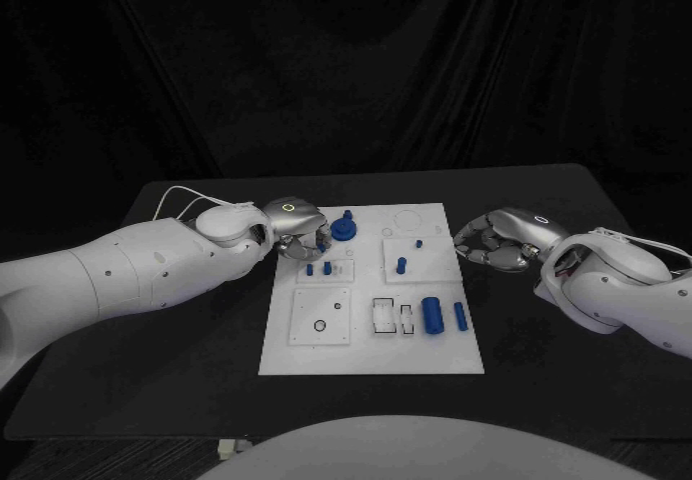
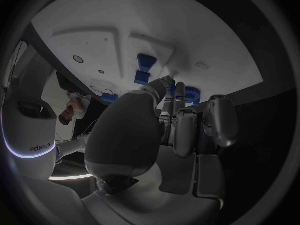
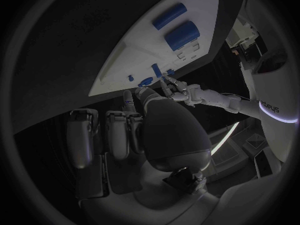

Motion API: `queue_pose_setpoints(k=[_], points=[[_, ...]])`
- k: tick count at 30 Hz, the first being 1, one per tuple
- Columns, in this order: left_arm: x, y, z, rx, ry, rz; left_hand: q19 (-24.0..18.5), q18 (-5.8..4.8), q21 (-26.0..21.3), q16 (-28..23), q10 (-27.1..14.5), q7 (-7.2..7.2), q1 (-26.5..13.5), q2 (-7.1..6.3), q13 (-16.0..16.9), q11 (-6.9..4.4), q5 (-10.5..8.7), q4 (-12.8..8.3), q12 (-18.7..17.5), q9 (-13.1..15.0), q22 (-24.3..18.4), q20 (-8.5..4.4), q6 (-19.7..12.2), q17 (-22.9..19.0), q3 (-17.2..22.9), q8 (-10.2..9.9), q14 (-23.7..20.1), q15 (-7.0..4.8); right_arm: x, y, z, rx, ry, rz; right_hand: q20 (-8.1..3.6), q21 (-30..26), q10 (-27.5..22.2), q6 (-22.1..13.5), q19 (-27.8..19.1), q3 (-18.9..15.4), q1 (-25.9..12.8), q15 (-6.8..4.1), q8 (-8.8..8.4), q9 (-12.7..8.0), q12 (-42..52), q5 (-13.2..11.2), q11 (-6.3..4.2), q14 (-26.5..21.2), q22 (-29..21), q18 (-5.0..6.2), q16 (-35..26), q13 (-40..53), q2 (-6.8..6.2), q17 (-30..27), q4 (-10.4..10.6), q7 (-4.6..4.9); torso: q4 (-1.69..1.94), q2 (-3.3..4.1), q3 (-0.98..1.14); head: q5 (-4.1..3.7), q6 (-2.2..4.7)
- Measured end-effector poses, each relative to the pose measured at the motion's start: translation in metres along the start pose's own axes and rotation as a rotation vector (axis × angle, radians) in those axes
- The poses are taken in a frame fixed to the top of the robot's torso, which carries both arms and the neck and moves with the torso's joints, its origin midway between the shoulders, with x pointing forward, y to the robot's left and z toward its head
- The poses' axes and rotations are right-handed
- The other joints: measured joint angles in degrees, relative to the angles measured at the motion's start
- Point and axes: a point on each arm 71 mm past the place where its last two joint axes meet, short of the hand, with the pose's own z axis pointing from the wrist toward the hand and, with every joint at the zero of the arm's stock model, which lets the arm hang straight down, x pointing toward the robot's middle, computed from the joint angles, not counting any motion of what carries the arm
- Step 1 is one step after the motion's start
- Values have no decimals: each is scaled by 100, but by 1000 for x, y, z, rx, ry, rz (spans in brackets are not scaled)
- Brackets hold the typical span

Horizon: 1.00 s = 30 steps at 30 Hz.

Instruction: Assemble the parts on the task board

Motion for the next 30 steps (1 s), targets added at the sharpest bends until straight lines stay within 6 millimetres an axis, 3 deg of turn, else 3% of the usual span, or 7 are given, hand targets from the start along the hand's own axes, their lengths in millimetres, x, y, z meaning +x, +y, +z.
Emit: queue_pose_setpoints(k=[30], points=[[5, -2, 4, -4, 20, -6, -20, 0, -22, -43, 0, -10, 0, 0, 10, 0, 0, -16, -31, -37, 4, 19, -132, -65, 16, -67, -21, 21, 1, 0, 0, -1, 2, 1, 0, 0, 0, 0, 0, 0, 0, 0, 0, 0, 0, 0, 0, 0, -2, 0, 0, 0, 0, 0, 0, 0, 0, -1, 0, 2, 0]])
